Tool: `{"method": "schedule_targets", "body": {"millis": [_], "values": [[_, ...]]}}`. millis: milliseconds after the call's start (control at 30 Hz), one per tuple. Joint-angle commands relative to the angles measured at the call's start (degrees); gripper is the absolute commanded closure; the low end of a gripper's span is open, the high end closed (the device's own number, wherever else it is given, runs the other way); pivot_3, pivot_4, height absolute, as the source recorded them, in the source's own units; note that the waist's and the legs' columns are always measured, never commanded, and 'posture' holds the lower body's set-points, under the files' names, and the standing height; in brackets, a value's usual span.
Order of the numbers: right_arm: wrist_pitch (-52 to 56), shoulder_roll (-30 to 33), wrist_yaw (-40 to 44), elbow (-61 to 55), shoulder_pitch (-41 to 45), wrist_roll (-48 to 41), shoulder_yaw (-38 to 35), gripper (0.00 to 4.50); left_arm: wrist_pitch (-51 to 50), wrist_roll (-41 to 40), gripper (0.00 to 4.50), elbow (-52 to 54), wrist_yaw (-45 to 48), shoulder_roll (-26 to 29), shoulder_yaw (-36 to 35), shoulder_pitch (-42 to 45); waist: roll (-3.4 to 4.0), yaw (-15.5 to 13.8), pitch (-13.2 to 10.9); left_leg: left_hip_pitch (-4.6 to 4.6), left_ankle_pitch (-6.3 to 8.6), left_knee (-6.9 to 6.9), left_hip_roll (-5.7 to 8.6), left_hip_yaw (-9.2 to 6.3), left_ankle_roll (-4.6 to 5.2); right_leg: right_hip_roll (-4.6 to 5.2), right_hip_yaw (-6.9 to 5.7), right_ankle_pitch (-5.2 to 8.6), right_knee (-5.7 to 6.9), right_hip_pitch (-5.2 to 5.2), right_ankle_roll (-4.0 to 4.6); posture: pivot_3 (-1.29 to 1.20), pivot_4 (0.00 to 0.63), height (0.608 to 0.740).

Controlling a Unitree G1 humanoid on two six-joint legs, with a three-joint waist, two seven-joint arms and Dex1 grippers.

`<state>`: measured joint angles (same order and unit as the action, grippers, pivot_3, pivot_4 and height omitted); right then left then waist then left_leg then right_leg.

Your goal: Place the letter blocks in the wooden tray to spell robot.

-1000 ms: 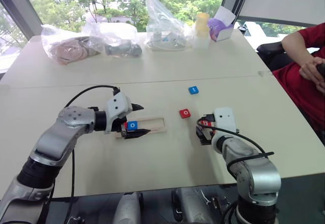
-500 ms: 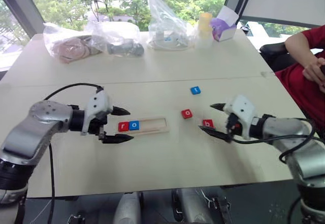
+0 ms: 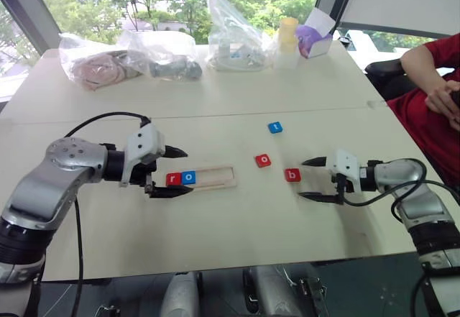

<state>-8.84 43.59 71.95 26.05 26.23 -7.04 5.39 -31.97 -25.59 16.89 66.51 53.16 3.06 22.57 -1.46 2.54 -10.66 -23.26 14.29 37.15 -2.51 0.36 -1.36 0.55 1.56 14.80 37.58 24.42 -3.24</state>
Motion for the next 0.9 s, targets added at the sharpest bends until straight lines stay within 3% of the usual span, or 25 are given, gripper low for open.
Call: {"method": "schedule_targets", "body": {"millis": [33, 133, 233, 400, 500, 700, 900], "values": [[-3.9, -1.5, 0.5, 5.4, 2.7, 1.8, 1.3, 0.03, 1.1, 0.6, 0.00, 0.9, -0.6, -0.2, -0.5, -0.4, 0.00, 0.0, 0.0, 0.00, 0.00, 0.00, 0.00, 0.00, 0.00, 0.00, 0.00, -0.01, 0.01, 0.00, 0.02, 0.00, 0.150, 0.740], [-4.9, -3.2, 2.3, 8.0, 4.3, 1.5, 2.1, 0.03, 1.1, 1.0, 0.00, 1.2, -0.8, 0.0, -0.7, -1.4, -0.01, 0.0, 0.0, 0.05, 0.00, 0.00, -0.02, 0.01, 0.00, 0.00, 0.01, -0.01, 0.03, -0.04, 0.02, 0.00, 0.150, 0.740], [-6.9, -4.2, 3.8, 10.6, 5.0, 2.3, 3.0, 0.83, 1.3, 1.5, 0.00, 1.2, -1.0, 0.3, -1.0, -2.3, -0.03, 0.0, 0.0, 0.11, 0.00, 0.00, -0.03, 0.03, 0.00, 0.00, 0.03, -0.02, 0.08, -0.06, 0.01, 0.00, 0.150, 0.740], [-7.4, -4.9, 5.1, 12.6, 5.7, 2.1, 2.8, 3.36, 1.6, 2.1, 0.00, 0.6, -1.3, 0.8, -2.0, -3.6, -0.03, 0.0, 0.0, 0.42, 0.00, 0.00, -0.05, 0.16, 0.00, 0.01, 0.12, -0.01, 0.22, -0.26, 0.03, 0.00, 0.150, 0.740], [-1.4, -5.3, 4.5, 9.3, 6.8, -0.4, 1.4, 3.35, 1.3, 1.6, 0.00, -0.1, -1.4, 1.5, -3.7, -4.7, -0.03, 0.0, 0.0, 0.90, 0.00, -0.05, -0.07, 0.31, 0.00, 0.02, 0.26, 0.11, 0.28, -0.63, 0.22, 0.00, 0.150, 0.740], [22.7, -11.2, -0.8, -13.8, 10.3, -7.5, 2.5, 3.35, -0.8, -2.1, 0.00, -8.0, 1.4, 5.8, -12.9, -6.9, 0.00, 0.5, 0.0, 0.87, 0.00, -0.09, -0.23, 0.84, 0.00, -0.07, 0.82, -0.02, 0.65, -0.09, 0.05, 0.00, 0.150, 0.740], [25.4, -20.4, -4.0, -18.3, 14.2, -3.8, 10.9, 3.35, -1.7, -3.4, 0.00, -6.6, 3.4, 8.4, -15.7, -11.8, -0.02, -0.1, 0.0, 0.74, 0.01, -0.21, -0.24, 0.94, 0.00, -0.07, 0.82, 0.04, 0.58, 0.08, 0.05, 0.00, 0.150, 0.740]]}}
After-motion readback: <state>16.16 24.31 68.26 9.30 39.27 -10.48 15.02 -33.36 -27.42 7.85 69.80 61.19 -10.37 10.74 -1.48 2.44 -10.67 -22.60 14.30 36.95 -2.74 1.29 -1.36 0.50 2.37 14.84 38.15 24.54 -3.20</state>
